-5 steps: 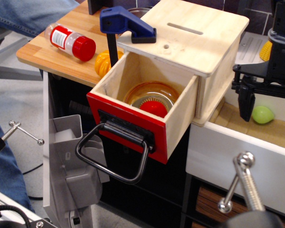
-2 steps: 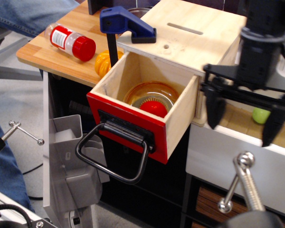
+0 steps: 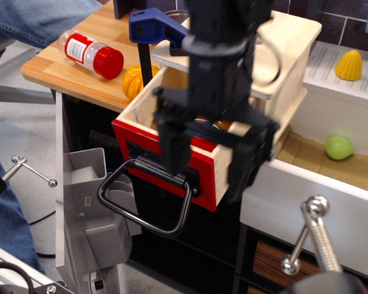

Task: Close drawer of box

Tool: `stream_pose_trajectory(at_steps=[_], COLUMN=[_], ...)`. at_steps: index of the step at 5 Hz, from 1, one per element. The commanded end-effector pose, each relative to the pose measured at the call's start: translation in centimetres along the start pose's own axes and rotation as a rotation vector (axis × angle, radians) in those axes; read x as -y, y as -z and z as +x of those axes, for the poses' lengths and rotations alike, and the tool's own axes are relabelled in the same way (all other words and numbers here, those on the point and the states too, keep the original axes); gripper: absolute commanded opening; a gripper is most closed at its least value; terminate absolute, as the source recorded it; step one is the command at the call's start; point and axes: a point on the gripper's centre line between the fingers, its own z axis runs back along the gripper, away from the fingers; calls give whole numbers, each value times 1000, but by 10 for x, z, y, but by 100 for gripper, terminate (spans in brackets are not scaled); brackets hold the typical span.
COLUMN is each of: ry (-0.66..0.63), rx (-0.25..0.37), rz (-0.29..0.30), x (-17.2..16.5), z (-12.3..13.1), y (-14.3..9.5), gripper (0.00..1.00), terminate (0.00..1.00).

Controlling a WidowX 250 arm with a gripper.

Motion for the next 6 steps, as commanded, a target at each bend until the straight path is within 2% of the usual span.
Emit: stream_pose_trajectory(at_steps=[1, 2, 3, 4, 6], ry=[44, 57, 48, 76, 4], rx=[18, 19, 71, 131, 263], rz=[89, 124, 146, 115, 52], x=[-40, -58, -81, -89, -90], z=[3, 19, 41, 56, 99], y=[9, 12, 5, -6, -32], gripper=[100, 100, 100, 100, 100], terminate=[0, 0, 0, 0, 0])
